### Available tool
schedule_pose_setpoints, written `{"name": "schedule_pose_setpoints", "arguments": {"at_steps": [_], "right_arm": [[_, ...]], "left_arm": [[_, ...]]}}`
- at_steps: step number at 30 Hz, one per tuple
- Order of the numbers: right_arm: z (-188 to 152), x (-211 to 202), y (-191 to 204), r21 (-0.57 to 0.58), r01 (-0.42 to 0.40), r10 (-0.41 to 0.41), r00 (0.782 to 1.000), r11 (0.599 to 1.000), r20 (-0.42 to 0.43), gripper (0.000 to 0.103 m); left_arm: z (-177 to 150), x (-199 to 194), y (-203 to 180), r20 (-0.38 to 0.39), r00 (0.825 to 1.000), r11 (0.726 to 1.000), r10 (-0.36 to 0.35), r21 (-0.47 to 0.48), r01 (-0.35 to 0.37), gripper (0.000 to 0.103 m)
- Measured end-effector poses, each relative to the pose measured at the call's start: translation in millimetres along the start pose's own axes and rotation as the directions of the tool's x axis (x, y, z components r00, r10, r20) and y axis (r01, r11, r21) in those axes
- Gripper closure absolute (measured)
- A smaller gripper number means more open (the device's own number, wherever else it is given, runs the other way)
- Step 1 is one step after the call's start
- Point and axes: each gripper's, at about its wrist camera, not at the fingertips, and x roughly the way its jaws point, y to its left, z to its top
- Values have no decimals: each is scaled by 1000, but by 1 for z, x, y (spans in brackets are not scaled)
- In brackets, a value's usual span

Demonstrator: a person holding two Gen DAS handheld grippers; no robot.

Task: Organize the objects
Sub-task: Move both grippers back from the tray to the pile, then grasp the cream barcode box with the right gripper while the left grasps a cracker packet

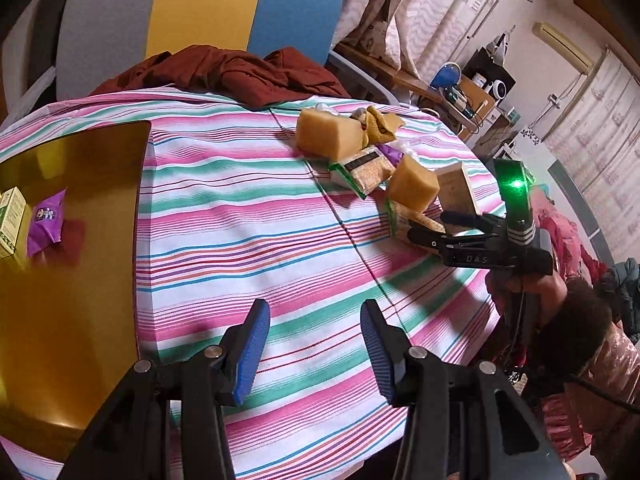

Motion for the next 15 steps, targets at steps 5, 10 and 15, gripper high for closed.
{"name": "schedule_pose_setpoints", "arguments": {"at_steps": [5,10,15], "right_arm": [[-19,-13,4,138,-125,121,992,983,37,7],[-35,-27,29,187,-204,186,976,961,113,7],[-36,-20,62,191,-267,245,960,944,134,7]], "left_arm": [[0,3,0,-5,1000,1000,-3,-5,3,56],[-1,5,-5,-9,1000,1000,-6,3,6,56],[-2,4,-7,0,1000,1000,11,4,-11,56]]}}
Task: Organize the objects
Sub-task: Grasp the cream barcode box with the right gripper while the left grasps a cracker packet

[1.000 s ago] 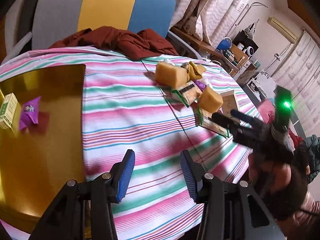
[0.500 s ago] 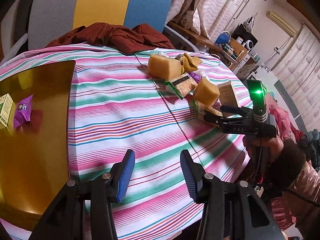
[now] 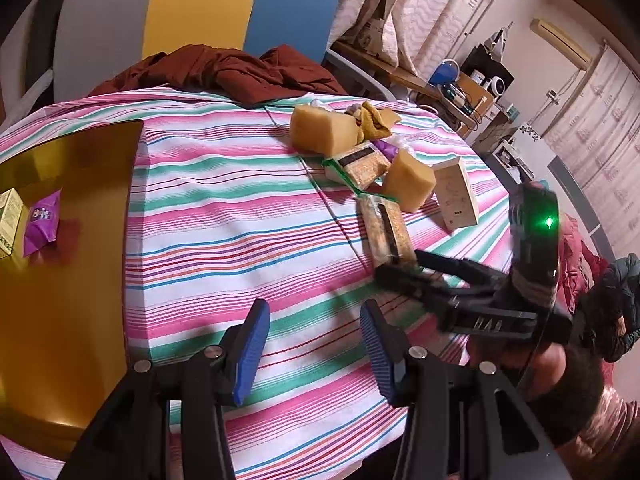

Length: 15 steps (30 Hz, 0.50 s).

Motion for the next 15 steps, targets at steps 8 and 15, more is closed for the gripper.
{"name": "schedule_pose_setpoints", "arguments": {"at_steps": [8,15], "right_arm": [[-10,-25,-5,26,27,-29,997,999,78,7],[12,-91,-56,85,315,-326,899,945,292,3]], "left_arm": [[4,1,4,6,1000,999,18,-27,-18,56],[9,18,-15,-26,999,1000,19,20,-18,56]]}}
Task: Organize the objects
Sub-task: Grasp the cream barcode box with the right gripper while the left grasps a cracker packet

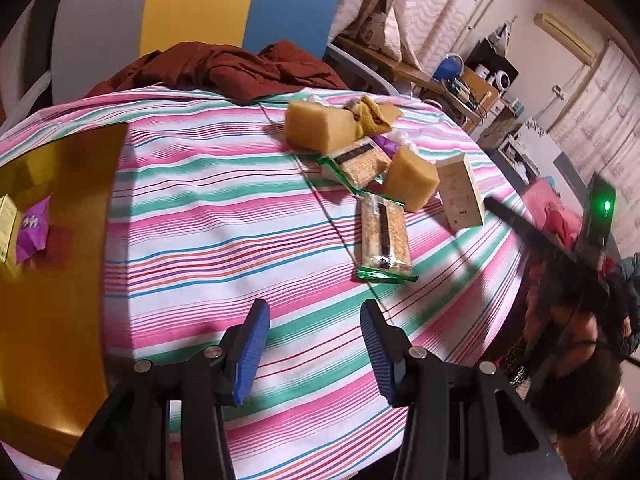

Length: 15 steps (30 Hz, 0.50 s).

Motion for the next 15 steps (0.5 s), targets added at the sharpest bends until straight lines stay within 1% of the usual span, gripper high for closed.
{"name": "schedule_pose_setpoints", "arguments": {"at_steps": [1,4,5,7,9,11,15], "right_arm": [[6,0,-9,-16,38,-38,999,999,16,0],[17,11,-27,-74,115,-115,993,991,9,0],[18,16,-30,-89,123,-124,992,988,1,0],[22,29,-35,-114,122,-125,992,986,-18,0],[24,38,-41,-117,103,-108,993,988,-36,0],[25,44,-46,-105,99,-104,993,990,-49,0],[22,58,-50,-75,57,-62,996,996,-65,0]], "left_arm": [[2,4,-4,-9,1000,1000,1,11,-1,56],[6,14,-14,-28,1000,999,-1,32,2,56],[8,18,-18,-34,999,999,-3,39,4,56],[10,24,-25,-45,999,998,-2,59,5,56],[13,28,-34,-49,999,997,-2,82,6,56],[16,33,-42,-53,998,994,-16,104,21,56],[22,44,-54,-61,997,992,-41,119,48,56]]}}
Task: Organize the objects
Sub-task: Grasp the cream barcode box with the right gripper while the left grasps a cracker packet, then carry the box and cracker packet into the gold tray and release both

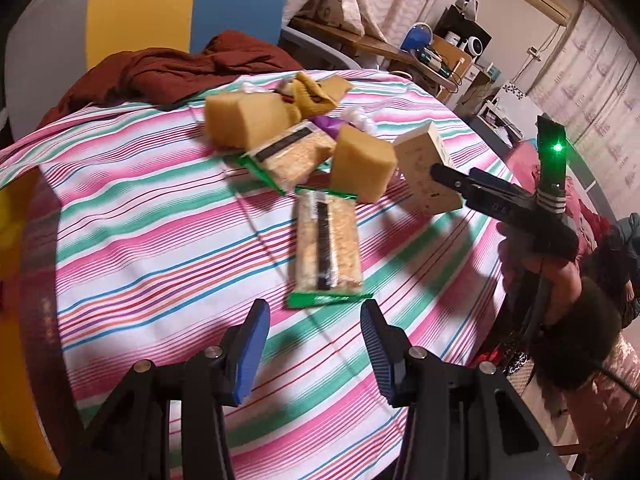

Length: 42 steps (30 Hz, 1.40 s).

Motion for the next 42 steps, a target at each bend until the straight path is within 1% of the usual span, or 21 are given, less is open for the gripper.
{"name": "schedule_pose_setpoints", "arguments": {"at_steps": [3,4,6,9,10,11,14,15,16,18,20,24,27,29,32,34,40,42], "right_arm": [[-2,7,-3,15,-23,23,1000,1000,4,3],[-3,10,-4,22,-32,32,999,999,3,8],[-7,15,-2,33,-43,43,999,999,-2,23],[-11,17,0,51,-15,15,1000,999,4,33],[-13,15,0,70,-26,25,1000,997,16,40],[-15,15,-1,105,-50,47,999,993,25,43],[-21,14,-2,191,-51,41,998,980,55,48],[-25,15,-1,214,-52,38,997,976,70,49],[-27,16,0,225,-54,38,996,973,77,52],[-32,20,5,237,-39,23,997,971,72,52],[-34,20,11,222,-17,0,997,975,77,52],[-36,21,12,222,-18,-2,996,975,87,52],[-37,21,12,224,-15,-6,996,974,93,52],[-37,20,11,224,-17,-4,996,974,93,52],[-36,22,11,225,-19,-2,996,974,91,52],[-37,21,12,225,-16,-4,996,974,92,52],[-40,20,11,231,-13,-10,995,973,99,53],[-41,17,10,239,2,-28,994,971,106,53]], "left_arm": [[6,8,-8,-1,1000,1000,-6,18,6,56],[8,10,-10,-2,1000,1000,-4,30,4,56],[11,14,-14,-5,1000,999,9,44,-9,56],[17,23,-17,-14,1000,999,13,51,-12,56],[18,27,-18,-18,1000,999,14,51,-13,56],[20,31,-19,-23,1000,998,18,54,-16,56],[24,44,-23,-36,999,996,38,77,-36,55],[26,48,-25,-36,998,995,52,90,-49,55],[27,50,-27,-31,997,992,70,104,-66,55],[29,54,-29,-22,996,989,89,124,-85,55],[30,61,-30,-27,995,986,93,139,-89,55],[25,65,-32,-2,995,984,97,151,-96,53],[22,60,-33,54,996,986,77,147,-84,53],[21,61,-35,55,996,986,66,150,-74,51],[22,72,-39,33,993,976,112,186,-116,51],[22,78,-39,24,993,975,113,192,-115,51],[12,80,-42,93,987,953,132,262,-152,51],[13,80,-38,100,987,957,130,249,-151,51]]}}
